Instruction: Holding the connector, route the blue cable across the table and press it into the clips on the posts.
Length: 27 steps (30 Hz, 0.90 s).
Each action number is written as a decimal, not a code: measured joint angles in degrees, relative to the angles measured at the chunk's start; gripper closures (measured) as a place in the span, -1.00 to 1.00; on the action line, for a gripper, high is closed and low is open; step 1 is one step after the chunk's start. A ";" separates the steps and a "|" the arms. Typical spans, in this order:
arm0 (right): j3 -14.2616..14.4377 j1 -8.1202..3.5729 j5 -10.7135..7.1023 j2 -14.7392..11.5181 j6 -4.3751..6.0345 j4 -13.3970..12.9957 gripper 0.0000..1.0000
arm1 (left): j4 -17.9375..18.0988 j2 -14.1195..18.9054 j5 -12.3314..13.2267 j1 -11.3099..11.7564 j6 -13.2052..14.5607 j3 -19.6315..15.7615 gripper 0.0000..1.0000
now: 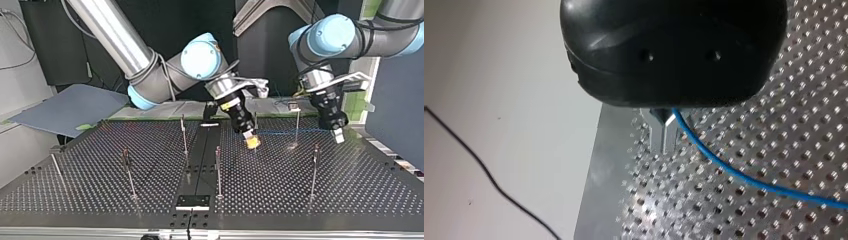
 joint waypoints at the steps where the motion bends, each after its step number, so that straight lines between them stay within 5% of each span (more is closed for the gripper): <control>1: -0.43 0.06 -0.08 0.19 0.00 0.01 1.00 | -0.01 0.00 0.42 0.42 -0.15 0.14 1.00; 12: -5.98 0.79 -0.20 3.18 0.04 1.01 1.00 | -0.20 -2.51 5.82 3.96 -0.99 2.86 1.00; 27: -13.55 0.45 -0.22 5.70 0.10 2.42 1.00 | 0.20 -5.70 7.44 5.47 -2.28 6.53 1.00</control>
